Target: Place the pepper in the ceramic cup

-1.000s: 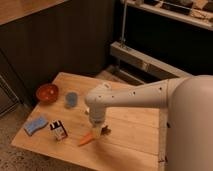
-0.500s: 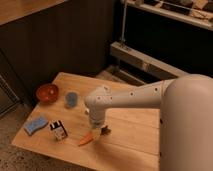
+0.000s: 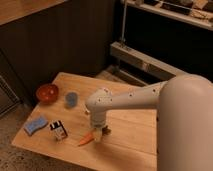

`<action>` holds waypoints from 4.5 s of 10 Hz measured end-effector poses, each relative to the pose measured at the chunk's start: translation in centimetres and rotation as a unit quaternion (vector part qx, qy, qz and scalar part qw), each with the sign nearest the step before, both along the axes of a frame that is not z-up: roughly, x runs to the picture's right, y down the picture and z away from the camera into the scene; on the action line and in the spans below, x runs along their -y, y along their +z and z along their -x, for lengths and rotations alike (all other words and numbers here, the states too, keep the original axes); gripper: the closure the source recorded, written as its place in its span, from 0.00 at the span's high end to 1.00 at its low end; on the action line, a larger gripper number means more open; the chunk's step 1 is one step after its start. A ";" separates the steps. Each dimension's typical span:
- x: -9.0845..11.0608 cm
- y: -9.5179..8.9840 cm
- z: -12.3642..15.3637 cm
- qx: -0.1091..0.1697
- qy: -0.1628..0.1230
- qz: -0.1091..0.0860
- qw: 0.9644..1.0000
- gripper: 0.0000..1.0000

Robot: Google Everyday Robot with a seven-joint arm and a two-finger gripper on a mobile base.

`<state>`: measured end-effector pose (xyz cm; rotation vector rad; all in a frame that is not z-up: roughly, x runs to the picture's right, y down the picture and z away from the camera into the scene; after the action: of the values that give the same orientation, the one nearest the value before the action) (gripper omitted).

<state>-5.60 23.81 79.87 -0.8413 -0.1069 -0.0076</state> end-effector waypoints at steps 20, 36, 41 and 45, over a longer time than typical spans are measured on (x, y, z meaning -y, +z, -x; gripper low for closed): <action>19.7 -5.1 5.3 -0.155 -0.102 -0.180 0.966 0.00; 27.8 -0.4 11.7 -0.211 -0.178 -0.238 0.931 0.00; 27.1 1.9 11.9 -0.222 -0.209 -0.230 0.924 0.00; 26.4 3.5 12.3 -0.227 -0.234 -0.225 0.918 0.00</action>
<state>-17.91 -2.55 83.35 -0.3723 0.5218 -0.2775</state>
